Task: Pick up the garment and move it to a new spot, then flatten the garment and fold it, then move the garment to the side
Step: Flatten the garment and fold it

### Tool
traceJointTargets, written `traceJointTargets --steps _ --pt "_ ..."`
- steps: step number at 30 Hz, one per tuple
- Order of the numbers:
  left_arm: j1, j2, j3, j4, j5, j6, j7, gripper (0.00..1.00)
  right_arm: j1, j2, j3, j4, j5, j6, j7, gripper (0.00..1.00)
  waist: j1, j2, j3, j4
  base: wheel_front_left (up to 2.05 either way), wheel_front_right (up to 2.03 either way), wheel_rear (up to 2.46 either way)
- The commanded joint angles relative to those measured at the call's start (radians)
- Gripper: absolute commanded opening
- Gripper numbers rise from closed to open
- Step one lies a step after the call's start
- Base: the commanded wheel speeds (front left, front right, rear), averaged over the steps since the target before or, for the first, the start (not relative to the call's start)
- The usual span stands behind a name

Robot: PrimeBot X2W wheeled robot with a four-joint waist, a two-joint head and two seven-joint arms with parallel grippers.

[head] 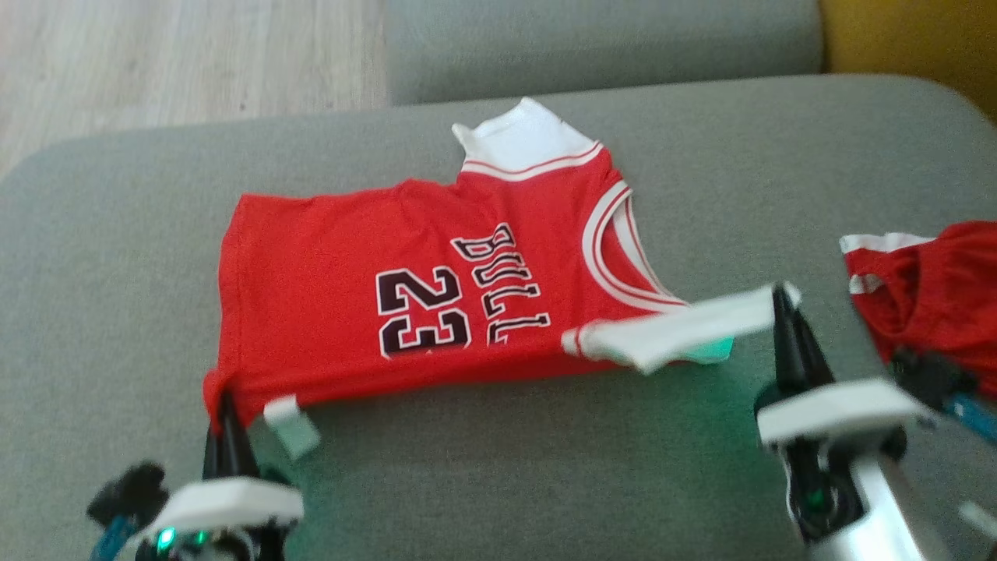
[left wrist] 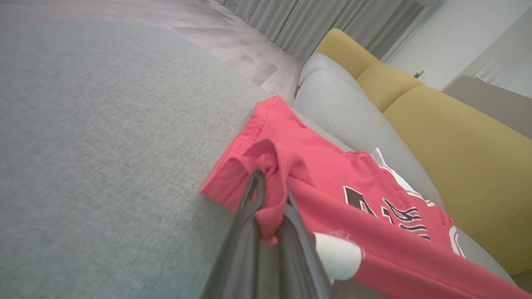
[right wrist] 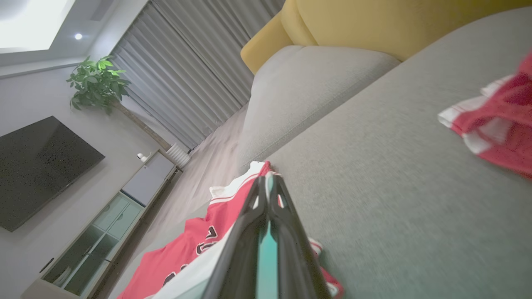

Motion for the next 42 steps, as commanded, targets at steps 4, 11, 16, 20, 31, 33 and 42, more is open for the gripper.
traceJointTargets --steps 4,11,16,20,31,33,42 --pt "-0.132 0.022 -0.005 0.014 -0.006 0.039 -0.007 0.00 -0.164 0.011 0.023 0.048 -0.035 0.002 0.004 0.00 -0.0001 -0.0001 0.058 0.022 0.00 0.00 0.00" --pt "-0.301 0.022 -0.004 0.100 -0.040 0.102 -0.007 0.99 -0.391 0.021 0.032 0.270 -0.089 0.002 -0.058 0.40 -0.0001 -0.0001 0.139 0.045 0.00 0.00 0.00" --pt "-0.324 0.022 0.027 0.028 0.049 0.139 -0.007 1.00 -0.473 0.023 0.052 0.343 -0.128 0.002 -0.128 1.00 -0.0001 -0.0001 0.149 0.056 0.00 0.00 0.00" --pt "-0.258 0.022 0.037 -0.038 0.206 0.185 -0.007 1.00 -0.452 0.016 0.030 0.301 -0.320 0.002 -0.138 1.00 -0.0001 -0.0001 0.134 0.057 0.00 0.00 0.00" --pt "-0.030 0.022 -0.002 -0.084 0.486 0.218 -0.007 1.00 -0.161 0.023 -0.046 0.172 -0.618 0.002 -0.138 1.00 -0.0001 -0.0001 0.035 0.060 0.00 0.00 0.00" --pt "0.009 0.022 -0.001 -0.089 0.496 0.218 -0.007 1.00 -0.119 0.023 -0.038 0.168 -0.617 0.002 -0.138 1.00 -0.0001 -0.0001 0.013 0.060 0.00 0.00 0.00" --pt "0.138 0.022 -0.013 -0.138 0.513 0.220 -0.007 1.00 -0.001 0.023 -0.033 0.161 -0.595 0.002 -0.138 1.00 -0.0001 -0.0001 -0.038 0.056 0.00 0.00 0.00"
